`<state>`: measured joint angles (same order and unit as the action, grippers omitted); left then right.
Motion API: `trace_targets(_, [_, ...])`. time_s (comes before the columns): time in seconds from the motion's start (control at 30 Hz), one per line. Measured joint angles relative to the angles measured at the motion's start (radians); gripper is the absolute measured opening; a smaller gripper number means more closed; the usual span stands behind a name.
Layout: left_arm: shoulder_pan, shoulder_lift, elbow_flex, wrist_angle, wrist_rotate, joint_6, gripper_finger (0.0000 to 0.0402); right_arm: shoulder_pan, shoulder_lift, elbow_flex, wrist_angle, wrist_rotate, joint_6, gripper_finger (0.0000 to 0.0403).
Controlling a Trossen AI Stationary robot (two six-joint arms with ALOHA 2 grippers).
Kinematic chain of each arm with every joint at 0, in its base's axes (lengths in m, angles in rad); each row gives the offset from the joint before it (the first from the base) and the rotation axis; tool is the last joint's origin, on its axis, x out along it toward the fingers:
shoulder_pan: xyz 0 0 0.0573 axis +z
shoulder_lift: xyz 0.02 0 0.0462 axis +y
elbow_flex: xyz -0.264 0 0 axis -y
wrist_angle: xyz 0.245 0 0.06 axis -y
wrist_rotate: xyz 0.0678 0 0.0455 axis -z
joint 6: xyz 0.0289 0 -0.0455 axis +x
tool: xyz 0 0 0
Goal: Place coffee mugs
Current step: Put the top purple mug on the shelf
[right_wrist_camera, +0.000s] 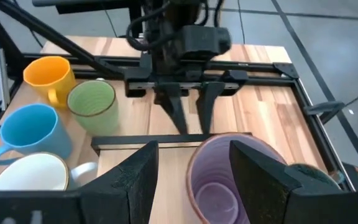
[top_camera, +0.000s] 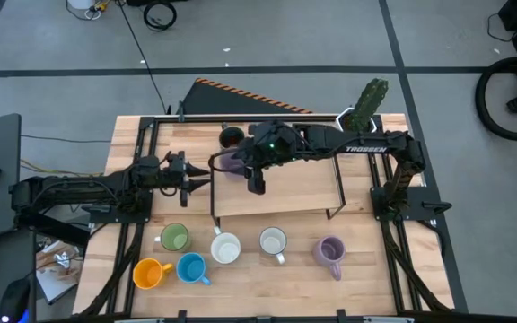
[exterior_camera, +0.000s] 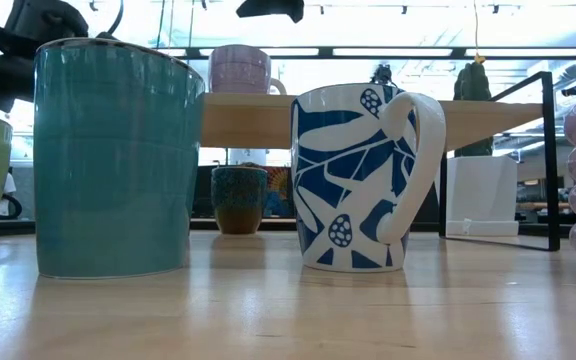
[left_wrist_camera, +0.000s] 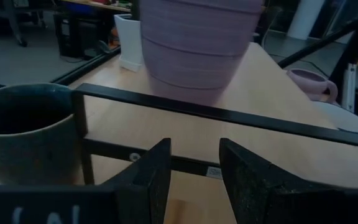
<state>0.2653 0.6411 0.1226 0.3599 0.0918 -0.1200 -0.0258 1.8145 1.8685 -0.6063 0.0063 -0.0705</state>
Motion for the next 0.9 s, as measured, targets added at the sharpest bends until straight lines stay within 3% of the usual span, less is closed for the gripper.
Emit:
trace_targets(0.5, [0.0, 0.0, 0.0, 0.008, -0.002, 0.026, 0.0141, -0.005, 0.032, -0.001, 0.04, 0.0, -0.055, 0.0203])
trace_targets(0.9, [0.0, 0.0, 0.0, -0.004, -0.002, -0.008, 0.0141, -0.006, 0.033, -0.002, -0.077, 0.02, -0.15, 0.0203])
